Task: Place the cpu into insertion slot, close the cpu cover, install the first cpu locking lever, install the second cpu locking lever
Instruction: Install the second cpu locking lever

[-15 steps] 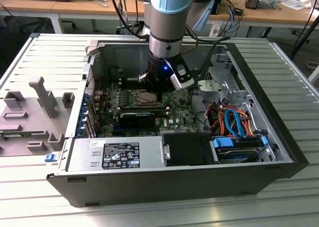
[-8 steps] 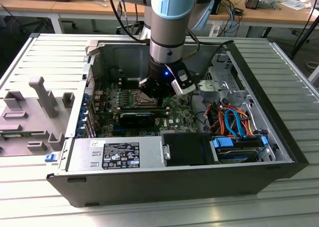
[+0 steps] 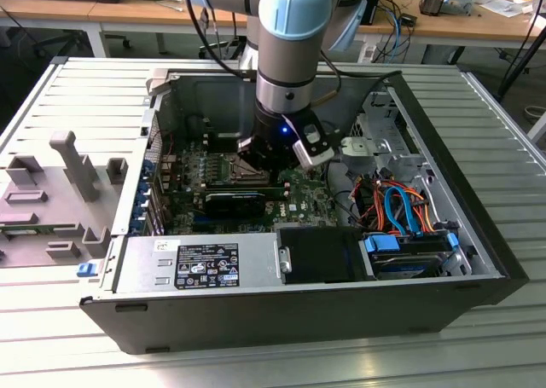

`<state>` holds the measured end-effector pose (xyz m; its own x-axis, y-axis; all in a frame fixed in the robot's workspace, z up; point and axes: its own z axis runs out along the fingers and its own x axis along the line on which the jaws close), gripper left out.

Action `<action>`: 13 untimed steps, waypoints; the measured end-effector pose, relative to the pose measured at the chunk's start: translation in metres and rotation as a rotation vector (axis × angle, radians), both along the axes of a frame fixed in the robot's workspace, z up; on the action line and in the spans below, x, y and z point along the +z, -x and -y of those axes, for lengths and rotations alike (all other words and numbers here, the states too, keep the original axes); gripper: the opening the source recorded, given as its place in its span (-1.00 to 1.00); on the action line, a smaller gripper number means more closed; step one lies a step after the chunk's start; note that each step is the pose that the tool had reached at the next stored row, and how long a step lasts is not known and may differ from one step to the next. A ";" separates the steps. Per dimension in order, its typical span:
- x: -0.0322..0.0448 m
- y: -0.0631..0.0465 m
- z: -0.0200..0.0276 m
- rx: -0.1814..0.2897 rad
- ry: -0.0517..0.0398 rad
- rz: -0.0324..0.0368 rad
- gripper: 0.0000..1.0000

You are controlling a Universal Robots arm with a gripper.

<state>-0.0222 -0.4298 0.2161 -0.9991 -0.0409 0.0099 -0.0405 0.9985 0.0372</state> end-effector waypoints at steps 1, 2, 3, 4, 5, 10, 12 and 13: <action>-0.0007 0.000 0.0000 0.000 0.0000 0.0000 -0.79; -0.0010 0.000 0.0001 0.000 0.0001 0.0000 -0.79; -0.0013 0.000 -0.0003 0.000 -0.0001 -0.0001 -0.79; -0.0016 0.000 -0.0006 0.000 -0.0003 0.0000 -0.79; -0.0018 0.000 -0.0012 0.000 -0.0003 0.0000 -0.79; -0.0030 0.004 -0.0032 0.000 -0.0006 0.0000 -0.79; -0.0034 0.005 -0.0032 0.000 -0.0007 -0.0001 -0.79; -0.0036 0.005 -0.0031 0.003 -0.0011 0.0000 -0.79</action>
<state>-0.0273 -0.4267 0.2125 -0.9990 -0.0434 0.0099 -0.0430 0.9983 0.0382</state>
